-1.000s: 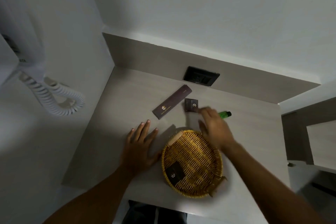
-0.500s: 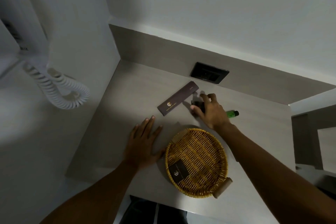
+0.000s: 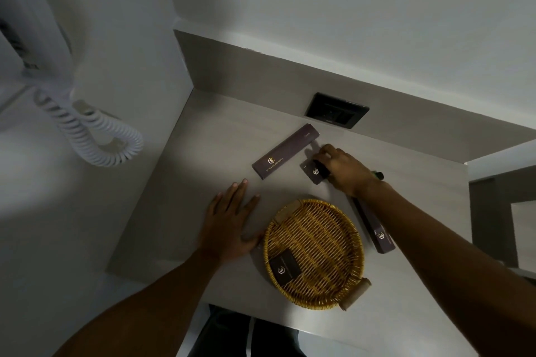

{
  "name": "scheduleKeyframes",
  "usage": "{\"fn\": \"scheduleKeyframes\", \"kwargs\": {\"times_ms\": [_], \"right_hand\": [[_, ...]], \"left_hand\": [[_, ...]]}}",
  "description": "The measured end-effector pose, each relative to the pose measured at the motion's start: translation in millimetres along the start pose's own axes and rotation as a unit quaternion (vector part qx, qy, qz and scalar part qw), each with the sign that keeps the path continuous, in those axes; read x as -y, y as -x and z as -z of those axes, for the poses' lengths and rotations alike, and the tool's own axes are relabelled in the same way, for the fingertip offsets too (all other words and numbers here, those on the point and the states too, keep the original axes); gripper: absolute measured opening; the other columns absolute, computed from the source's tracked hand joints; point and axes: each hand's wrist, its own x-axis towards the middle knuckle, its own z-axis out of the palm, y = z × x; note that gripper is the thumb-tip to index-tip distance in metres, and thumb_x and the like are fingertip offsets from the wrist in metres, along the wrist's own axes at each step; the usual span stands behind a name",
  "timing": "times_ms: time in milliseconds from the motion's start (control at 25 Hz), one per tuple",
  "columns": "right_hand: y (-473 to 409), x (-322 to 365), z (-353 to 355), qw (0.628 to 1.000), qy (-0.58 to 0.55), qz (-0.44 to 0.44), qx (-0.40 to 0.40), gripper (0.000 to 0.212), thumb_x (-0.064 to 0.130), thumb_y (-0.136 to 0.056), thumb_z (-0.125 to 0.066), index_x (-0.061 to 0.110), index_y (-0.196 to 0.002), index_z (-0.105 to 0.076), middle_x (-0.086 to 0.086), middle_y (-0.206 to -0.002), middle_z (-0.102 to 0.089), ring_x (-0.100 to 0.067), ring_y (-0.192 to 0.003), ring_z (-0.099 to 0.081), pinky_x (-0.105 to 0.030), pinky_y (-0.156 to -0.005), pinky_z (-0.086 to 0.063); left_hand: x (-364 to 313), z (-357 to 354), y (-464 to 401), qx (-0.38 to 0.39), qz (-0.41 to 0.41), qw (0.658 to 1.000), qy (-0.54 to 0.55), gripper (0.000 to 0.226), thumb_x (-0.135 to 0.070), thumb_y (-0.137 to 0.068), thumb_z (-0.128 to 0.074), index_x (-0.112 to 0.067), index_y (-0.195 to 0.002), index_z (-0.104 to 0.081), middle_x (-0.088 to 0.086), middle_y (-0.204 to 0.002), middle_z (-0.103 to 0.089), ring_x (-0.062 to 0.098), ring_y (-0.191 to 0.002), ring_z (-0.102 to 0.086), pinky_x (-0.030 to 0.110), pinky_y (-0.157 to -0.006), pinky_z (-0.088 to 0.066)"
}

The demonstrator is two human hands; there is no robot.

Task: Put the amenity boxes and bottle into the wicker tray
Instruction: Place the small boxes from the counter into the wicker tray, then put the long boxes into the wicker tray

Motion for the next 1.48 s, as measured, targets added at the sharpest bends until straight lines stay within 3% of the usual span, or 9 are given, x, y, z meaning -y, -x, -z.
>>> {"fn": "scheduleKeyframes", "kwargs": {"times_ms": [200, 320, 440, 800, 960, 1040, 1160, 1320, 1480], "right_hand": [[52, 29, 19, 0.990, -0.076, 0.028, -0.116, 0.054, 0.024, -0.078, -0.069, 0.014, -0.126, -0.048, -0.012, -0.128, -0.052, -0.025, -0.110, -0.054, -0.037, -0.094, -0.048], [99, 60, -21, 0.996, -0.070, 0.052, -0.028, 0.052, 0.032, -0.084, -0.060, 0.023, -0.132, -0.043, -0.008, -0.136, -0.049, -0.023, -0.120, -0.049, -0.035, -0.100, -0.044], [123, 75, -62, 0.993, -0.072, -0.013, 0.091, 0.063, 0.026, -0.086, -0.065, 0.025, -0.141, -0.036, -0.006, -0.153, -0.030, -0.030, -0.138, -0.030, -0.044, -0.110, -0.032], [127, 94, -76, 0.997, -0.059, -0.034, 0.031, 0.057, 0.021, -0.087, -0.064, 0.020, -0.139, -0.041, -0.010, -0.153, -0.032, -0.034, -0.140, -0.027, -0.047, -0.112, -0.027], [134, 89, -71, 0.995, -0.080, -0.035, 0.039, 0.069, 0.027, -0.086, -0.066, 0.027, -0.145, -0.030, -0.007, -0.154, -0.030, -0.030, -0.140, -0.026, -0.044, -0.111, -0.029], [140, 76, -59, 0.984, -0.162, -0.078, -0.022, 0.069, 0.037, -0.085, -0.064, 0.034, -0.143, -0.028, -0.004, -0.150, -0.036, -0.025, -0.135, -0.032, -0.041, -0.106, -0.034], [151, 41, -49, 0.936, -0.180, -0.236, -0.189, 0.055, 0.038, -0.085, -0.065, 0.020, -0.133, -0.045, -0.009, -0.131, -0.053, -0.026, -0.116, -0.048, -0.041, -0.089, -0.047], [168, 18, -62, 0.887, -0.149, -0.429, -0.081, 0.045, 0.022, -0.082, -0.072, 0.003, -0.120, -0.056, -0.021, -0.113, -0.060, -0.038, -0.096, -0.058, -0.045, -0.075, -0.054], [190, -1, -43, 0.888, -0.163, -0.408, -0.139, 0.029, 0.006, -0.080, -0.072, 0.003, -0.108, -0.066, -0.019, -0.098, -0.064, -0.034, -0.078, -0.061, -0.040, -0.067, -0.052]], "left_hand": [[0, 2, 0, -0.012, -0.011, 1.000, 0.019, 0.087, -0.077, -0.085, -0.043, -0.031, -0.156, -0.026, 0.011, -0.168, -0.017, 0.029, -0.155, -0.014, 0.053, -0.117, -0.022], [0, 2, 0, -0.008, -0.011, 1.000, 0.016, 0.087, -0.079, -0.084, -0.041, -0.031, -0.156, -0.028, 0.010, -0.168, -0.016, 0.028, -0.155, -0.013, 0.053, -0.119, -0.021], [1, 2, 0, -0.011, -0.011, 0.999, 0.031, 0.088, -0.079, -0.083, -0.042, -0.030, -0.156, -0.029, 0.010, -0.168, -0.017, 0.027, -0.155, -0.014, 0.051, -0.119, -0.018], [2, -1, -1, -0.004, -0.011, 0.999, 0.031, 0.093, -0.078, -0.080, -0.045, -0.032, -0.158, -0.021, 0.005, -0.169, -0.010, 0.023, -0.156, -0.007, 0.050, -0.120, -0.015], [3, -2, 0, -0.013, -0.014, 0.999, 0.030, 0.094, -0.077, -0.080, -0.047, -0.031, -0.158, -0.022, 0.005, -0.170, -0.009, 0.023, -0.156, -0.007, 0.050, -0.120, -0.014], [3, -4, 0, -0.016, -0.012, 0.999, 0.024, 0.095, -0.078, -0.078, -0.048, -0.031, -0.158, -0.022, 0.005, -0.170, -0.009, 0.023, -0.156, -0.006, 0.050, -0.121, -0.014], [4, -5, -1, -0.014, -0.012, 1.000, 0.020, 0.096, -0.078, -0.077, -0.048, -0.031, -0.157, -0.023, 0.006, -0.169, -0.011, 0.024, -0.156, -0.008, 0.051, -0.120, -0.016], [5, -5, -1, -0.014, -0.015, 1.000, 0.019, 0.097, -0.079, -0.077, -0.047, -0.032, -0.157, -0.022, 0.006, -0.169, -0.011, 0.024, -0.156, -0.008, 0.051, -0.119, -0.016], [3, -2, 0, -0.010, -0.011, 1.000, 0.017, 0.095, -0.079, -0.078, -0.046, -0.030, -0.157, -0.026, 0.007, -0.169, -0.013, 0.025, -0.155, -0.011, 0.051, -0.119, -0.018]]}}
